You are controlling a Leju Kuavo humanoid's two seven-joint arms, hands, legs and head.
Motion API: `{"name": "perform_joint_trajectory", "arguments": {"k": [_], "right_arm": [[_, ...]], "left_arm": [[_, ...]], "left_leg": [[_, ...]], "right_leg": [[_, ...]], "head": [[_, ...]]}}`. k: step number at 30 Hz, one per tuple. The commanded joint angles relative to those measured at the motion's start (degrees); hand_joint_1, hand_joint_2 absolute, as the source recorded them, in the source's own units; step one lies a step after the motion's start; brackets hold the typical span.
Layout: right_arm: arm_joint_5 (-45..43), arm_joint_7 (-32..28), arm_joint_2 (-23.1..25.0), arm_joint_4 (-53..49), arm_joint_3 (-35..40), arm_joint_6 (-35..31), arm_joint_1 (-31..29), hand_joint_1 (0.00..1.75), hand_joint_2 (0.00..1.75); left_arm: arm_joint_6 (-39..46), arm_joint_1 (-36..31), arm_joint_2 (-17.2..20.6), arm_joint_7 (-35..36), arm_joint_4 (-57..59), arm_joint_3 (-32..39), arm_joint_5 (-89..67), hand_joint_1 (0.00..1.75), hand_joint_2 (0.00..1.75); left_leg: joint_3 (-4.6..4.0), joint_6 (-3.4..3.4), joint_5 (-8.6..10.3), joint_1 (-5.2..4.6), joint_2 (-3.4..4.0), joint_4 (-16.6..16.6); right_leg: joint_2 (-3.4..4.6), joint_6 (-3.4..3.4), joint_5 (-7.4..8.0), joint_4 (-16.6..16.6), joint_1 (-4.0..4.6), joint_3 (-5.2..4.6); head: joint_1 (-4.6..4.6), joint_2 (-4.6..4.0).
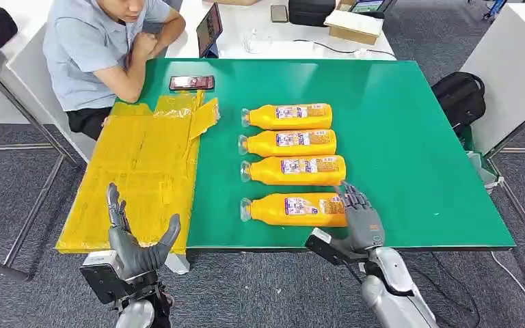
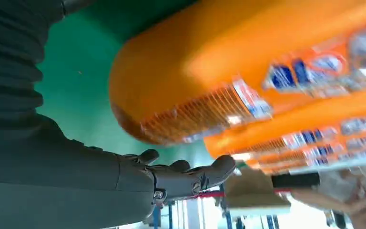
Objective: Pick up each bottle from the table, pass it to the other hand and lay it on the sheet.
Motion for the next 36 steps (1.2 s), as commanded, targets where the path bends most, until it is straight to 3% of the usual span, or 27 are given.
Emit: {"name": "perform_joint_trajectory", "arguments": {"k": [1, 14, 15, 16, 20, 22, 36], "right_arm": [[1.5, 1.8, -1.5, 9.0, 3.5, 3.6, -4.2, 0.0, 1.75], [2.2, -0.8, -0.3, 17.3, 5.2, 2.1, -9.7, 0.0, 1.75], [2.1, -1.3, -0.2, 17.9, 5.5, 2.1, -9.8, 0.17, 1.75], [2.0, -1.8, 0.0, 18.5, 5.7, 2.1, -9.8, 1.33, 1.75], [2.3, -2.3, 0.2, 20.4, 6.7, 2.9, -10.0, 1.62, 1.75], [2.4, -2.6, 0.1, 21.0, 7.0, 3.1, -10.1, 1.71, 1.75], [1.3, -5.2, -0.3, 21.6, 7.6, 3.1, -9.2, 1.75, 1.75]], "left_arm": [[-1.1, -1.8, 0.3, 0.2, 3.3, 1.5, 0.2, 0.0, 1.75], [-2.6, -3.1, -0.5, 0.2, 5.2, 1.6, 0.3, 0.0, 1.75], [-2.7, -3.2, -0.5, 0.2, 5.4, 1.6, 0.3, 0.0, 1.75], [-2.9, -3.2, -0.8, 0.2, 5.1, 1.9, 0.6, 0.0, 1.75], [-3.1, -3.4, -1.2, 0.2, 5.5, 2.0, 0.2, 0.0, 1.75], [-3.4, -3.6, -1.2, 0.2, 5.7, 2.2, 0.2, 0.0, 1.75], [-4.0, -3.7, -1.6, 0.2, 6.3, 2.7, 0.2, 0.0, 1.75]], "left_leg": [[0.27, -0.08, -0.08, 0.05, 0.1, -0.1], [0.37, -0.01, 0.01, 0.04, 0.12, -0.1], [0.49, -0.06, -0.03, 0.06, 0.17, -0.1], [0.41, -0.03, -0.01, 0.05, 0.12, -0.1], [0.44, -0.03, -0.02, 0.04, 0.1, -0.1], [0.45, -0.04, -0.03, 0.05, 0.12, -0.1], [0.72, -0.06, -0.02, 0.07, 0.07, -0.1]], "right_leg": [[0.02, -0.12, -0.05, -0.1, 0.07, 0.26], [0.02, -0.08, 0.0, -0.1, 0.05, 0.35], [0.02, -0.14, -0.01, -0.1, 0.08, 0.47], [0.0, -0.09, 0.0, -0.1, 0.06, 0.41], [-0.01, -0.09, -0.01, -0.1, 0.06, 0.43], [-0.01, -0.11, -0.01, -0.1, 0.07, 0.45], [-0.14, -0.12, -0.03, -0.1, 0.09, 0.68]], "head": [[0.0, 0.0], [0.02, 0.0], [0.02, 0.0], [0.02, 0.0], [0.02, 0.0], [0.02, 0.0], [0.02, 0.0]]}}
